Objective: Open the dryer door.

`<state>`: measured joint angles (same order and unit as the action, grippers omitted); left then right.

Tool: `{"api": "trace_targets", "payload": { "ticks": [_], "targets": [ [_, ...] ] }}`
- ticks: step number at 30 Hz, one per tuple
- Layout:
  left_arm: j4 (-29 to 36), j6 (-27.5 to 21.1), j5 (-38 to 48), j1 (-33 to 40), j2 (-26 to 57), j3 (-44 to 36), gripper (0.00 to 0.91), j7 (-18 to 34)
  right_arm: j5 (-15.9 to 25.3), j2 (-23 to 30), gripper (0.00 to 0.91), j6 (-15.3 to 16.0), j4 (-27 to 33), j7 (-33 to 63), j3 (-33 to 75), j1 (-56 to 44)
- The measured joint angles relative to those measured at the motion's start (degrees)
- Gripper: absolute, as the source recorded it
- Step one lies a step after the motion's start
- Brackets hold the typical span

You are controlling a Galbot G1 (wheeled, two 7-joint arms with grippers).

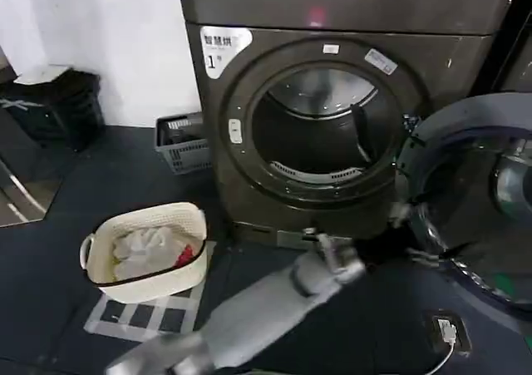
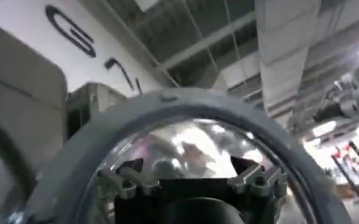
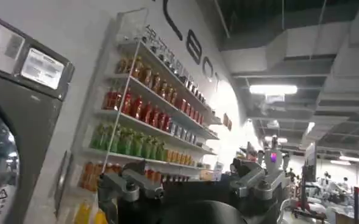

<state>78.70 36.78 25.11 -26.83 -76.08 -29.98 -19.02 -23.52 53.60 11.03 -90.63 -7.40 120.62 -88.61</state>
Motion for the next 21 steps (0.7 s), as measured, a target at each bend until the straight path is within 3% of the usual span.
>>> {"api": "trace_targets", "payload": {
  "ticks": [13, 21],
  "targets": [
    [5.1, -8.9, -4.4, 1.1, 22.9, 1.5, 0.907, -5.3, 0.5, -1.0, 0.907, -0.4, 0.4, 0.0, 1.5, -0.6],
    [10.5, -17.4, 1.6, 5.5, 38.4, -3.6, 0.907, 1.8, 0.5, -1.8, 0.907, -0.4, 0.8, 0.1, 1.6, -0.9]
  ]
}}
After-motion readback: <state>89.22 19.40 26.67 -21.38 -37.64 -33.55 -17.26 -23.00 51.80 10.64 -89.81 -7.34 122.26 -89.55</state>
